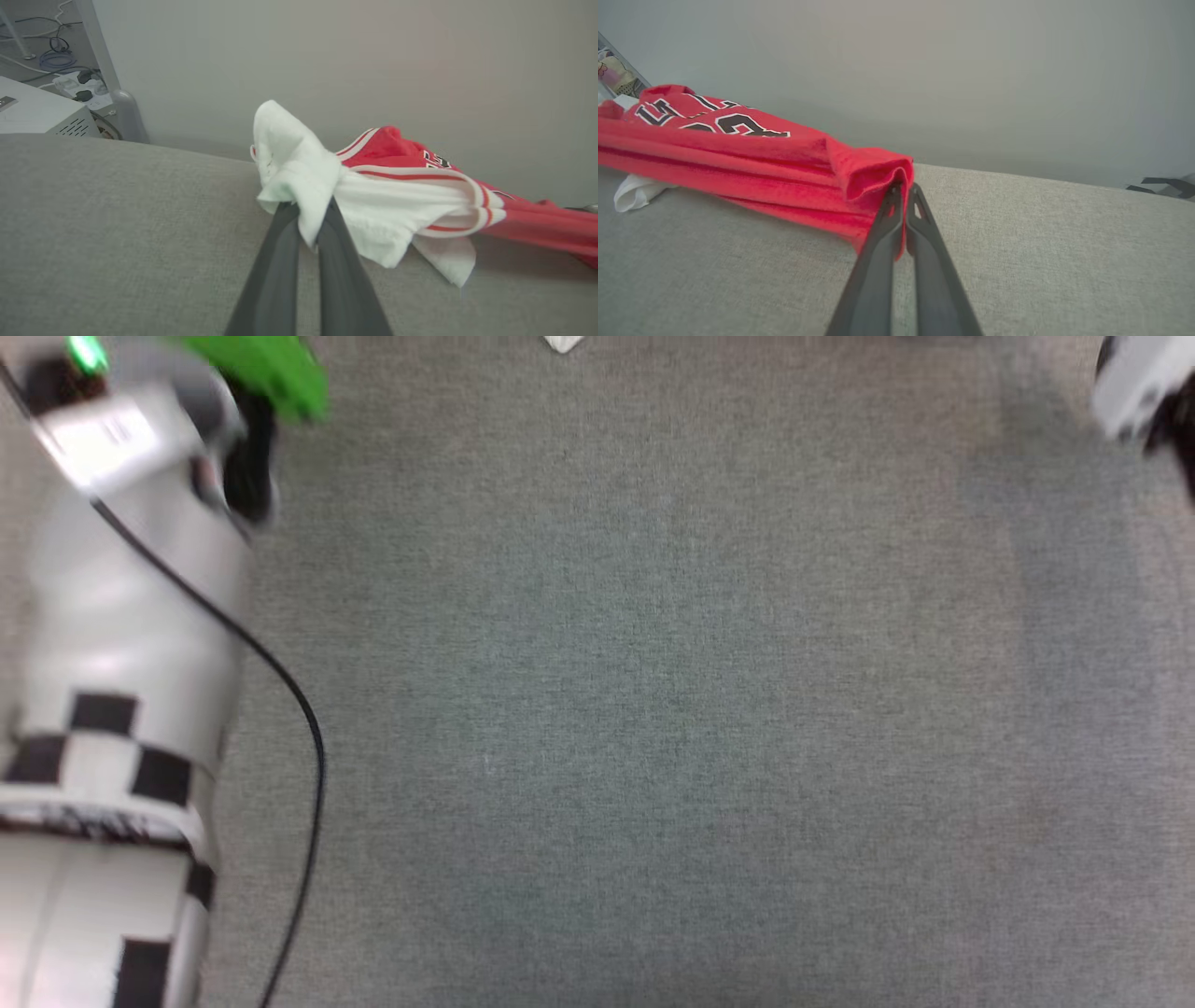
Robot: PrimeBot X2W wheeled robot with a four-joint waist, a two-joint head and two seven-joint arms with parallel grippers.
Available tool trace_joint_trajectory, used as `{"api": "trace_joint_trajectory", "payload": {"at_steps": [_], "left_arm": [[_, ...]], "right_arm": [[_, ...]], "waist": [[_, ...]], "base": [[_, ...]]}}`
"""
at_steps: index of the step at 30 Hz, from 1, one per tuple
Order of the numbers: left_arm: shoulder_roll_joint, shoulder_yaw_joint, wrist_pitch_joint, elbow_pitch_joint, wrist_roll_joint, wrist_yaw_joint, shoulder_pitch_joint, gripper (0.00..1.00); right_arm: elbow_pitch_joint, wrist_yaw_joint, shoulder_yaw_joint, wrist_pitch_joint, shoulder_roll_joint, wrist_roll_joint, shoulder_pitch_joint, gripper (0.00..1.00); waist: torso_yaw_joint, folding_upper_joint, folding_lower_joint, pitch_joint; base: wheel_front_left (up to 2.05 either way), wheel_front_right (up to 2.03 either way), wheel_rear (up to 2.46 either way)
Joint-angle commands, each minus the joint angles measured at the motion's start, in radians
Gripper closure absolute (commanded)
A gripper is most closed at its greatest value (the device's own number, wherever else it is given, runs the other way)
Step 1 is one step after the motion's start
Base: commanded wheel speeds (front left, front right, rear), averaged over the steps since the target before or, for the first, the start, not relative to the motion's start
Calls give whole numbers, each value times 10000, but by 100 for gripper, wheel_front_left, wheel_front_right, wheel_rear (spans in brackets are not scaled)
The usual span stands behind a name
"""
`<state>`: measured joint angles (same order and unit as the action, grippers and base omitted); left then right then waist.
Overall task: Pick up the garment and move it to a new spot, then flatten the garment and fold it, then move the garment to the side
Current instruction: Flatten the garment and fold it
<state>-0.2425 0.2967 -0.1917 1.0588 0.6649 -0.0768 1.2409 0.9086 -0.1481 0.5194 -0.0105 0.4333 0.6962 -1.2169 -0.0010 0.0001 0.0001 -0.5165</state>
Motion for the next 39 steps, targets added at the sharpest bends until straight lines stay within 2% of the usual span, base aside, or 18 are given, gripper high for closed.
{"api": "trace_joint_trajectory", "payload": {"at_steps": [1,6,10,16,23,27,28,30,36,39], "left_arm": [[-311,-145,-223,61,137,23,-673,100],[-352,-265,-558,-540,317,-114,-2804,100],[-354,-365,-653,-1481,358,41,-4672,100],[-371,-585,-673,-3569,509,732,-7699,100],[-598,-727,90,-6870,806,2001,-11189,100],[-862,-878,613,-8804,904,2829,-12950,100],[-1009,-882,1042,-10113,902,3426,-14085,100],[-1083,-911,1282,-10845,893,3810,-14679,100],[-1350,-915,2043,-12644,871,4666,-15904,100],[-1540,-784,2453,-13211,834,4781,-15977,100]], "right_arm": [[-28,174,32,-197,565,243,630,100],[-502,174,173,-740,1024,950,2529,100],[-922,174,168,-1070,1291,1265,4118,100],[-1535,174,-222,-1396,1369,1421,6477,100],[-2318,174,-1246,-1391,1158,1109,9156,100],[-2992,174,-2112,-1155,869,658,10533,100],[-3702,174,-2947,-805,578,131,11679,100],[-4239,174,-3609,-491,298,-298,12454,100],[-6600,174,-5480,1229,-1015,-1723,14551,100],[-7960,174,-6189,2175,-1705,-2298,15145,100]], "waist": [[201,-1,-1,691],[308,-1,-1,1656],[402,-1,-1,2480],[425,-1,-1,3540],[436,-1,-1,4434],[403,-1,-1,4769],[425,-1,-1,4968],[446,-1,-1,5065],[458,-1,-1,5119],[451,-1,-1,5020]], "base": [[0,0,0],[0,0,0],[0,0,0],[0,0,0],[0,0,0],[0,0,0],[0,0,0],[0,0,0],[0,0,0],[0,0,0]]}}
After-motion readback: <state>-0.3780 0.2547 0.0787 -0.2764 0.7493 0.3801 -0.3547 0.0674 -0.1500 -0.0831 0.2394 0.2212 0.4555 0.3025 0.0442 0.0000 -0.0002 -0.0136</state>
